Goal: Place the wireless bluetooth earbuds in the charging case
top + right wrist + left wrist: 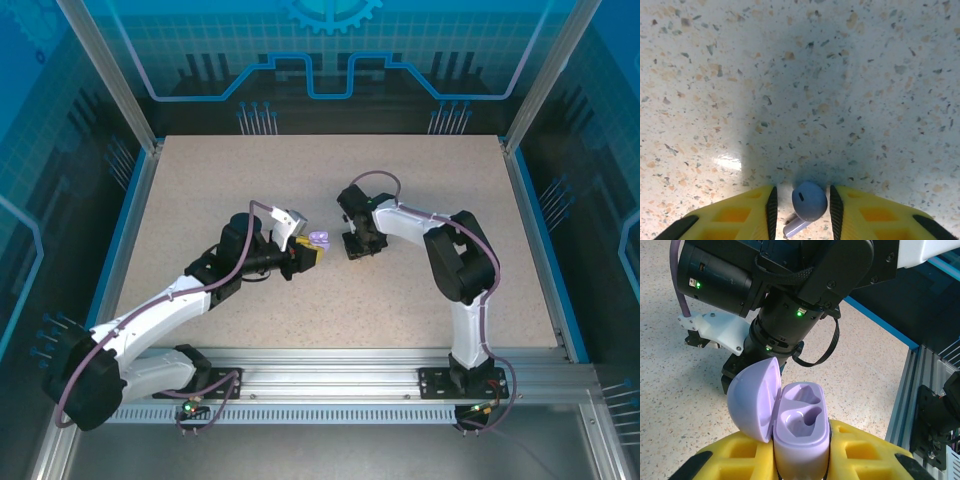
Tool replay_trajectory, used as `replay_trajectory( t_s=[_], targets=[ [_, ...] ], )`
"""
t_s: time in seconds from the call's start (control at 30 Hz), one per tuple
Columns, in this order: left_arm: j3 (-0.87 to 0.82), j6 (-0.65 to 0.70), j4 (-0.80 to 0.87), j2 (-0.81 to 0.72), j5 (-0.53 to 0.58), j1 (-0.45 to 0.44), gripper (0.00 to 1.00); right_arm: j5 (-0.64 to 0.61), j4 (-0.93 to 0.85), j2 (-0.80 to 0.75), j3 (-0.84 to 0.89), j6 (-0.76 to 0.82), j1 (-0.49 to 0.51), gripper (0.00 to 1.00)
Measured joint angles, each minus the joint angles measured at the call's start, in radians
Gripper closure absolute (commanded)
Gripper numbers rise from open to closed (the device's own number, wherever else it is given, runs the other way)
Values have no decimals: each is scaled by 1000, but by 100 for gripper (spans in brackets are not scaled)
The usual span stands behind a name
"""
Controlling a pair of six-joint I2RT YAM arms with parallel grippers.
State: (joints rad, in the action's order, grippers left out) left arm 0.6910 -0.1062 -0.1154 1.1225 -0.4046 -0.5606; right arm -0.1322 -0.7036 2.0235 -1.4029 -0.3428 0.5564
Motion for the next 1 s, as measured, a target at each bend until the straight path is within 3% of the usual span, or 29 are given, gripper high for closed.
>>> replay_trajectory(
  t_s=[0.6,1.0],
  targets=[
    [0,0,3,0,1,0,87,-10,-2,0,-5,-19,0,84],
    [0,-20,-9,27,12,0,87,-45,105,-217,177,-23,-21,86]
  ],
)
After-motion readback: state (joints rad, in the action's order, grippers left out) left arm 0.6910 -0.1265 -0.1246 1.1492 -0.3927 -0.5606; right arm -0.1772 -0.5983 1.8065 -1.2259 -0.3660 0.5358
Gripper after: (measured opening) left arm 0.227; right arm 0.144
